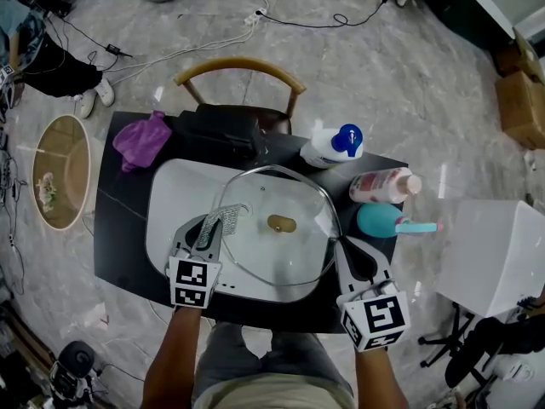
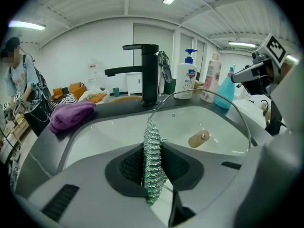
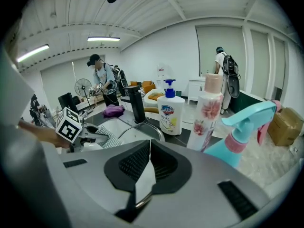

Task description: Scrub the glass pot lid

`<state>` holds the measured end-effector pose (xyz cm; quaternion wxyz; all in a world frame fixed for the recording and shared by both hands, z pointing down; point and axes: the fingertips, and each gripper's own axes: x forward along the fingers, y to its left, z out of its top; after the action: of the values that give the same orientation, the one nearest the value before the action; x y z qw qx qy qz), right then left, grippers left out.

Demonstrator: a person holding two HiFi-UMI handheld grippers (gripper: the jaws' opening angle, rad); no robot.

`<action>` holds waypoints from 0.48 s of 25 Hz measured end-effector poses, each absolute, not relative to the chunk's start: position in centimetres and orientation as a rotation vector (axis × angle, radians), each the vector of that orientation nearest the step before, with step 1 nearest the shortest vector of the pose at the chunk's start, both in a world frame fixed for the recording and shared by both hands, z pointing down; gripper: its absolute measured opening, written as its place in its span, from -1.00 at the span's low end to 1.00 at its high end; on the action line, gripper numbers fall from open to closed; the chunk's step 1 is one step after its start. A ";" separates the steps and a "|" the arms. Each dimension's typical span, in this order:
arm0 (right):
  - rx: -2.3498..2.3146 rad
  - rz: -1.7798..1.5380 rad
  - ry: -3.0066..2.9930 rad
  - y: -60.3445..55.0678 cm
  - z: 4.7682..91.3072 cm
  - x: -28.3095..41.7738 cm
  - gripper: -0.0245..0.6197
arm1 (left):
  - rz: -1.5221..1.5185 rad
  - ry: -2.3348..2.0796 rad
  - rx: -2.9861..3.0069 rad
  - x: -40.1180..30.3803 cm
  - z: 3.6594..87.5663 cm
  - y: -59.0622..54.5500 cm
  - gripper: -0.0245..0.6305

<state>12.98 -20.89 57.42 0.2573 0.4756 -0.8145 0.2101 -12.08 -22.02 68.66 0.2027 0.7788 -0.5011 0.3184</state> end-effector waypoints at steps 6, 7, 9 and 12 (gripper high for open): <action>1.294 0.570 -2.213 -20.9 57.4 13.0 -0.84 | 0.877 -1.394 2.176 -11.6 68.5 -21.7 -0.64; 1.297 0.570 -2.213 -20.9 57.3 13.1 -0.84 | 0.858 -1.378 2.176 -11.3 68.4 -21.6 -0.64; 1.299 0.566 -2.217 -21.0 57.1 13.1 -0.84 | 0.823 -1.336 2.190 -10.1 68.2 -21.1 -0.64; 1.307 0.565 -2.221 -21.0 56.9 13.1 -0.84 | 0.823 -1.249 2.246 -7.2 67.7 -19.9 -0.64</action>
<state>13.12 -21.00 56.88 0.2490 0.4798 -0.8153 0.2076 -7.18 -19.85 67.72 0.2195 0.8120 -0.4516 0.2976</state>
